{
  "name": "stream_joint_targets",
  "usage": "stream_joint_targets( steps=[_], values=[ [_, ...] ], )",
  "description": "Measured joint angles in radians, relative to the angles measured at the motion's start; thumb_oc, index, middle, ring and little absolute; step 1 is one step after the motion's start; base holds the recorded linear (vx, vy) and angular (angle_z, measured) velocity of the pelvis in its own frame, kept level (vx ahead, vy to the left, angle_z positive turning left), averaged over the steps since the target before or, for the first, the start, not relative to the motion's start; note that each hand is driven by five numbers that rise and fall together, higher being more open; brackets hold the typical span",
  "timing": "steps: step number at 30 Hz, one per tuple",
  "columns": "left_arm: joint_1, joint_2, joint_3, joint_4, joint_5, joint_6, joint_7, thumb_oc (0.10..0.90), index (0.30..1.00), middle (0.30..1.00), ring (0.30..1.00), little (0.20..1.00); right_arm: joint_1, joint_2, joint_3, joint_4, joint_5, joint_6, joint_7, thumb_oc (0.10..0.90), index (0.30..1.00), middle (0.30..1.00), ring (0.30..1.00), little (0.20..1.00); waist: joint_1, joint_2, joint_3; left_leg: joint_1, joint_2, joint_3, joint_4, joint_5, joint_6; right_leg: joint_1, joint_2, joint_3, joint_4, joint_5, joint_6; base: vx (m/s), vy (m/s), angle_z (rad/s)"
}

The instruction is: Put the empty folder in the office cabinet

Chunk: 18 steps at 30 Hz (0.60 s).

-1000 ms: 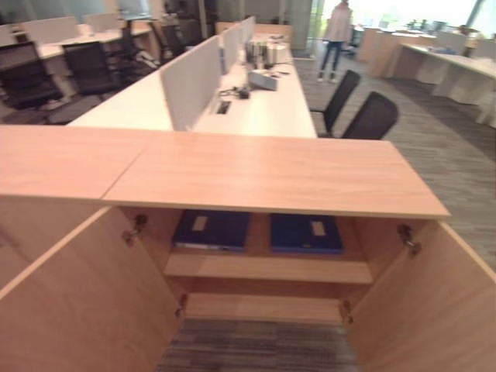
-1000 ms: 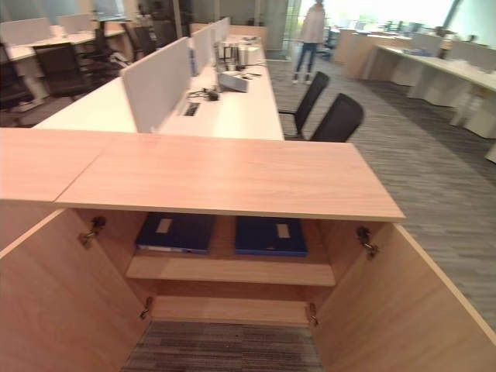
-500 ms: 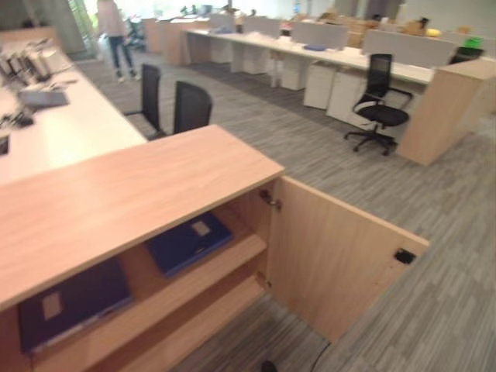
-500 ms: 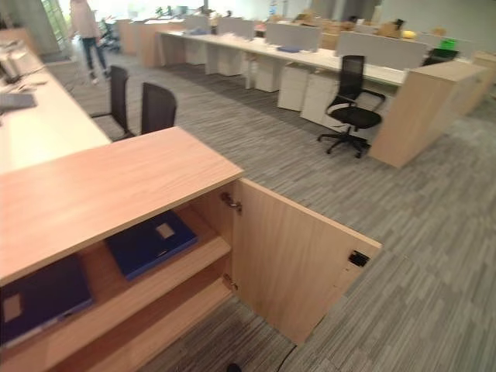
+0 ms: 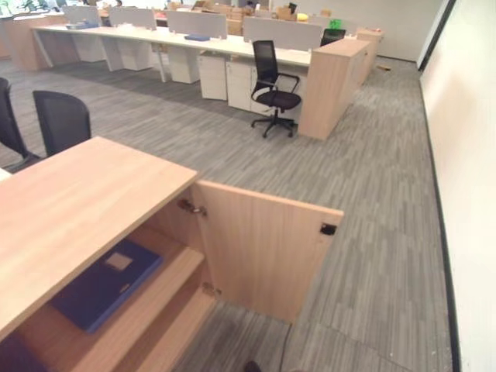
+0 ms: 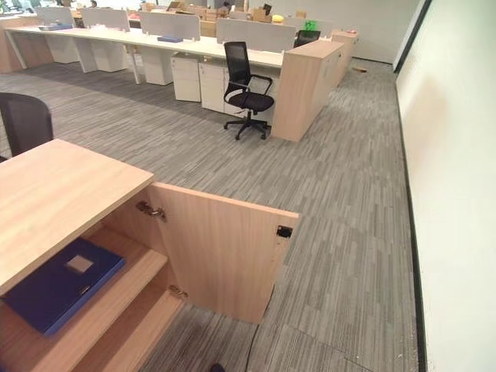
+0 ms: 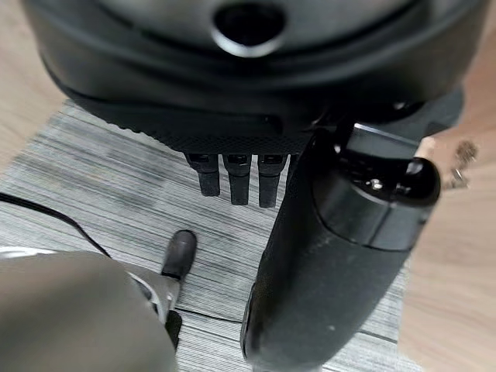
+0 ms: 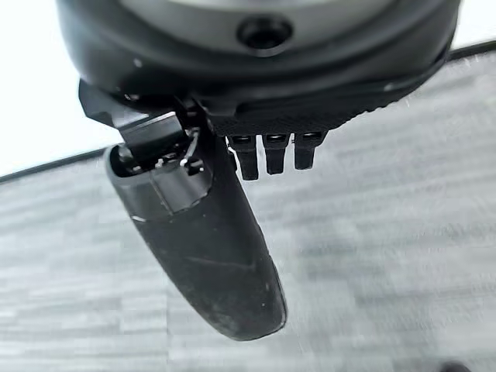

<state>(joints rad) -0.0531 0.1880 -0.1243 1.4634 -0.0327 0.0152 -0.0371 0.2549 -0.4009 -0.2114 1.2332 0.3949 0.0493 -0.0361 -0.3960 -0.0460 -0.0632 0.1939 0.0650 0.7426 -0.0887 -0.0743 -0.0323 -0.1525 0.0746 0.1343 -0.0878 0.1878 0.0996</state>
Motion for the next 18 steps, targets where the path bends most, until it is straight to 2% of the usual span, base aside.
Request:
stream_joint_targets(
  steps=[1,2,3,4,5,6,7,8,9,10,11,13,18],
  values=[
    [-0.016,-0.008,-0.002,-0.016,-0.001,0.000,0.001,0.800,0.900,0.900,0.900,0.900,-0.006,-0.044,-0.001,-0.025,-0.002,0.003,-0.010,0.800,0.900,0.900,0.900,0.900,-0.003,0.010,0.016,-0.001,0.003,-0.023,0.019,-0.006,-0.014,0.002,0.017,0.001,0.001,-0.001,-0.021,0.01,-0.111,0.03],
    [-0.022,-0.008,-0.017,-0.024,-0.002,-0.003,0.003,0.800,0.900,0.900,0.900,0.900,-0.028,-0.071,0.000,-0.027,-0.004,0.001,-0.015,0.800,0.900,0.900,0.900,0.900,0.003,0.018,0.019,-0.007,0.004,-0.059,0.051,-0.013,-0.008,0.007,0.014,0.028,-0.001,0.005,-0.037,0.03,-0.080,-0.34],
    [-0.029,-0.010,-0.019,-0.025,-0.002,-0.002,0.005,0.800,0.900,0.900,0.900,0.900,-0.050,-0.103,0.000,-0.047,-0.009,0.001,-0.023,0.800,0.900,0.900,0.900,0.900,0.017,0.026,0.024,-0.022,0.009,-0.126,0.084,-0.033,0.008,0.005,0.018,0.054,-0.004,0.006,-0.048,0.06,-0.070,-0.73],
    [-0.033,-0.009,-0.020,-0.029,-0.005,-0.003,0.007,0.800,0.900,0.900,0.900,0.900,-0.089,-0.136,0.007,-0.058,-0.018,-0.001,-0.027,0.800,0.900,0.900,0.900,0.900,0.034,0.032,0.032,-0.025,0.003,-0.218,0.114,-0.055,0.020,0.004,0.025,0.088,-0.006,0.010,-0.055,0.09,-0.055,-1.52],
    [-0.039,-0.011,-0.017,-0.032,-0.040,-0.002,0.012,0.800,0.900,0.900,0.900,0.900,-0.193,-0.201,0.028,-0.069,-0.039,-0.003,-0.034,0.800,0.900,0.900,0.900,0.900,0.069,0.049,0.049,-0.044,-0.005,-0.391,0.150,-0.078,0.023,-0.003,0.035,0.148,-0.002,0.015,-0.063,0.06,-0.049,-1.57],
    [-0.056,-0.015,-0.012,-0.029,-0.042,0.000,0.012,0.800,0.900,0.900,0.900,0.900,-0.211,-0.225,0.028,-0.116,-0.043,-0.022,-0.047,0.800,0.900,0.900,0.900,0.900,0.084,0.063,0.059,-0.047,0.009,-0.438,0.150,-0.089,0.009,-0.007,0.041,0.149,0.002,0.016,-0.061,0.04,-0.001,-1.21],
    [-0.073,-0.020,-0.006,-0.030,-0.043,-0.001,0.012,0.800,0.900,0.900,0.900,0.900,-0.213,-0.245,0.024,-0.165,-0.045,-0.044,-0.059,0.800,0.900,0.900,0.900,0.900,0.079,0.081,0.072,-0.056,0.033,-0.459,0.132,-0.100,-0.005,-0.007,0.049,0.127,0.002,0.016,-0.061,0.02,0.020,-0.23],
    [-0.085,-0.024,-0.007,-0.037,-0.042,-0.003,0.011,0.800,0.900,0.900,0.900,0.900,-0.216,-0.262,0.022,-0.217,-0.060,-0.048,-0.066,0.800,0.900,0.900,0.900,0.900,0.078,0.088,0.075,-0.062,0.045,-0.474,0.130,-0.107,-0.031,-0.011,0.052,0.120,0.012,0.015,-0.059,0.06,0.048,0.20],
    [-0.085,-0.027,-0.012,-0.047,-0.042,-0.007,0.012,0.800,0.900,0.900,0.900,0.900,-0.209,-0.275,0.023,-0.257,-0.077,-0.041,-0.068,0.800,0.900,0.900,0.900,0.900,0.072,0.091,0.075,-0.062,0.045,-0.472,0.122,-0.109,-0.019,-0.017,0.051,0.117,0.020,0.000,-0.040,0.05,0.021,0.22],
    [-0.066,-0.043,-0.029,-0.074,-0.038,-0.024,0.011,0.800,0.900,0.900,0.900,0.900,-0.217,-0.317,0.022,-0.344,-0.125,-0.048,-0.072,0.800,0.900,0.900,0.900,0.900,0.075,0.123,0.068,-0.054,0.057,-0.449,0.027,-0.078,0.027,-0.095,0.070,0.093,0.156,-0.044,-0.016,0.07,0.017,0.25],
    [-0.060,-0.048,-0.029,-0.066,-0.037,-0.022,0.009,0.800,0.900,0.900,0.900,0.900,-0.220,-0.336,0.024,-0.368,-0.159,-0.048,-0.079,0.800,0.900,0.900,0.900,0.900,0.072,0.109,0.062,-0.038,0.050,-0.423,0.001,-0.067,0.005,-0.097,0.069,0.103,0.172,-0.084,-0.048,0.05,0.005,0.16],
    [-0.043,-0.050,-0.027,-0.059,-0.033,-0.018,0.003,0.800,0.900,0.900,0.900,0.900,-0.229,-0.350,0.053,-0.403,-0.183,-0.044,-0.078,0.800,0.900,0.900,0.900,0.900,0.084,0.114,0.060,-0.032,0.066,-0.417,0.001,-0.054,0.006,-0.069,0.080,0.103,0.118,-0.073,-0.048,0.03,0.001,-0.02],
    [-0.007,-0.049,-0.022,-0.019,-0.028,-0.010,0.002,0.800,0.900,0.900,0.900,0.900,-0.280,-0.375,0.163,-0.495,-0.237,-0.079,-0.056,0.800,0.900,0.900,0.900,0.900,0.102,0.117,0.060,-0.034,0.089,-0.417,0.005,-0.021,-0.018,-0.025,0.095,0.101,0.035,-0.043,-0.061,0.00,-0.008,-0.10]
  ],
)
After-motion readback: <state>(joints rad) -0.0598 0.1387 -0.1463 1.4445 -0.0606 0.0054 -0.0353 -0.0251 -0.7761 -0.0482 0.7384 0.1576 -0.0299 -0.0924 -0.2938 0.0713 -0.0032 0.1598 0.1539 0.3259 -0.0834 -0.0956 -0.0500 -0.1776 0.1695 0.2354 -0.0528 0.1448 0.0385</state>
